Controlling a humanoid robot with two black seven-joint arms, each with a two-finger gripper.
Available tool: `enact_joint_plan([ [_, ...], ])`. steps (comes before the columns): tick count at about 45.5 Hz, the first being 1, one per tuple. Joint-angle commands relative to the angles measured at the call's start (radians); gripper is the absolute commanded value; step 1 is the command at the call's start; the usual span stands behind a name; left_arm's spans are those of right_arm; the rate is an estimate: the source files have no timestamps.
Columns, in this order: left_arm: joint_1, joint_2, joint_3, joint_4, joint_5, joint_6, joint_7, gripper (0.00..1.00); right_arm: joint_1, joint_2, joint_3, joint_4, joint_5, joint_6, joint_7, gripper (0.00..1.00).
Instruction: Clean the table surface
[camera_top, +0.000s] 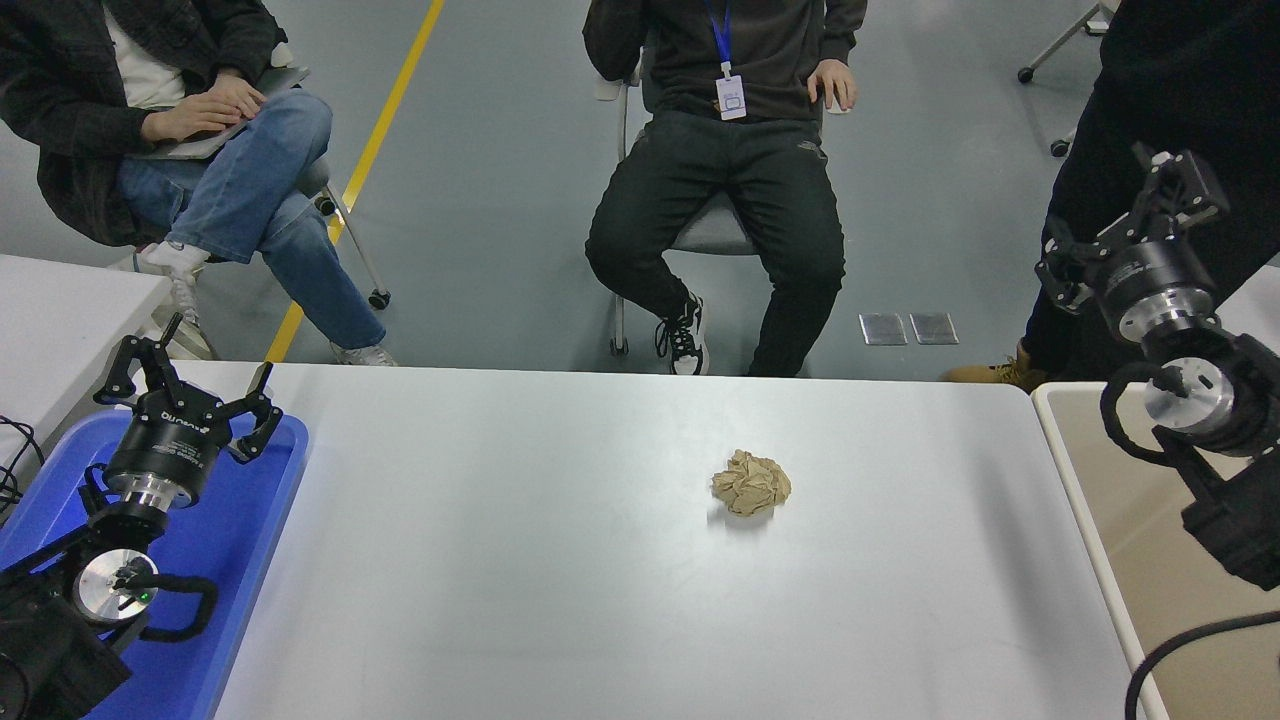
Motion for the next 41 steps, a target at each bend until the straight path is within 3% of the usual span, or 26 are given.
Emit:
enact_joint_plan([
  [1, 0.000, 0.000, 0.000, 0.000, 0.000, 0.000, 0.000, 1.00, -0.055, 0.023, 0.001, -0.001, 0.000, 0.003, 0.031, 0.99],
  [24, 0.000, 0.000, 0.000, 0.000, 0.000, 0.000, 0.000, 1.00, -0.036, -0.016, -0.067, -0.026, 0.000, -0.003, 0.032, 0.99],
  [41, 0.000, 0.000, 0.001, 0.000, 0.000, 0.000, 0.000, 1.00, 0.126, -0.256, -0.432, -0.052, -0.002, 0.003, 0.031, 0.99],
])
